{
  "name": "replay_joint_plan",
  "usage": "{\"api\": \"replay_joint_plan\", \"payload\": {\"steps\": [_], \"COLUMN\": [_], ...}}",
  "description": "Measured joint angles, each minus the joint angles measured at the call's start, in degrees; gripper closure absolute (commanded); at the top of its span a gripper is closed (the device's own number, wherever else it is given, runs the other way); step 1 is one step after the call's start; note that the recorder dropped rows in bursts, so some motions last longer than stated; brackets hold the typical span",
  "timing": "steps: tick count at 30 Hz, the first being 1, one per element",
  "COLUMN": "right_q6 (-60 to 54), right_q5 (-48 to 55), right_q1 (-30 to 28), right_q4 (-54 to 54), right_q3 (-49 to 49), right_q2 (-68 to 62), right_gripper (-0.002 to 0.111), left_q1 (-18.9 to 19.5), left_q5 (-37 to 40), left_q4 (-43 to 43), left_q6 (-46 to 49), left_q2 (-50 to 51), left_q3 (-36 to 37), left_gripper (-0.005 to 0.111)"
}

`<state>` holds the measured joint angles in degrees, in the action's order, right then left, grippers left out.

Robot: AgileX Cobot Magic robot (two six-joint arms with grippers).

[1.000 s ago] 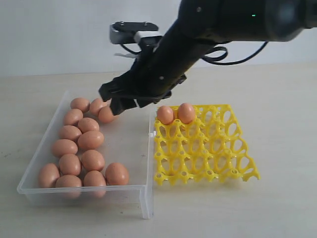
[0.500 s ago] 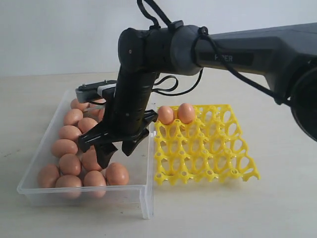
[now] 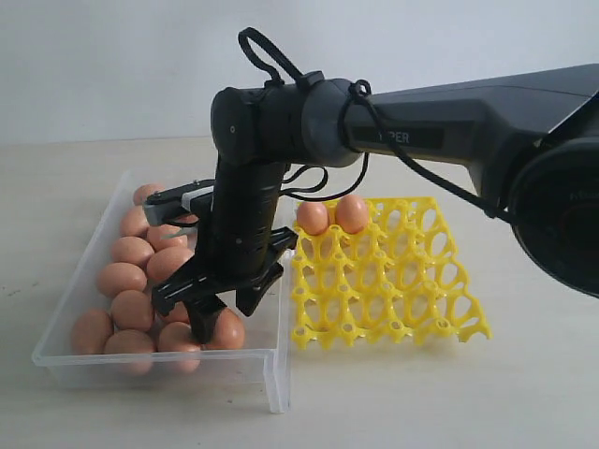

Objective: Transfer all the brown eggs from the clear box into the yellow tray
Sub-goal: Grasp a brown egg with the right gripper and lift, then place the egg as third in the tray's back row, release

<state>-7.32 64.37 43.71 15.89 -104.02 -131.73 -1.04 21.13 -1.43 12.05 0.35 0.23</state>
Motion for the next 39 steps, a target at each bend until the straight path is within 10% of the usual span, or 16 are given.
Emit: {"api": "replay_joint_plan", "payload": {"steps": [6,15,24,39], "right_q6": [0.0,1.6,13.3,25.2], "right_q5": [1.4,-2.9,-49.4,-79.3], "right_q1": [0.0,0.4,-1.8,-21.8], "right_q4": [-0.2,-8.9,-21.5,-34.0], "right_q3": [0.0,1.2,26.8,51.8], "right_q2": [-0.9,1.6,19.9,29.3], "right_gripper": [0.108,0.108,0.108,0.108], "left_q1": [0.0,0.0,0.0,0.0], "left_q5": [0.0,0.0,0.0,0.0], "left_q4": [0.0,0.0,0.0,0.0], "left_q6": [0.0,0.0,0.0,0.0], "left_q2": [0.0,0.0,0.0,0.0], "left_q3": [0.0,0.0,0.0,0.0], "left_gripper": [0.107,0.107,0.107,0.107]}}
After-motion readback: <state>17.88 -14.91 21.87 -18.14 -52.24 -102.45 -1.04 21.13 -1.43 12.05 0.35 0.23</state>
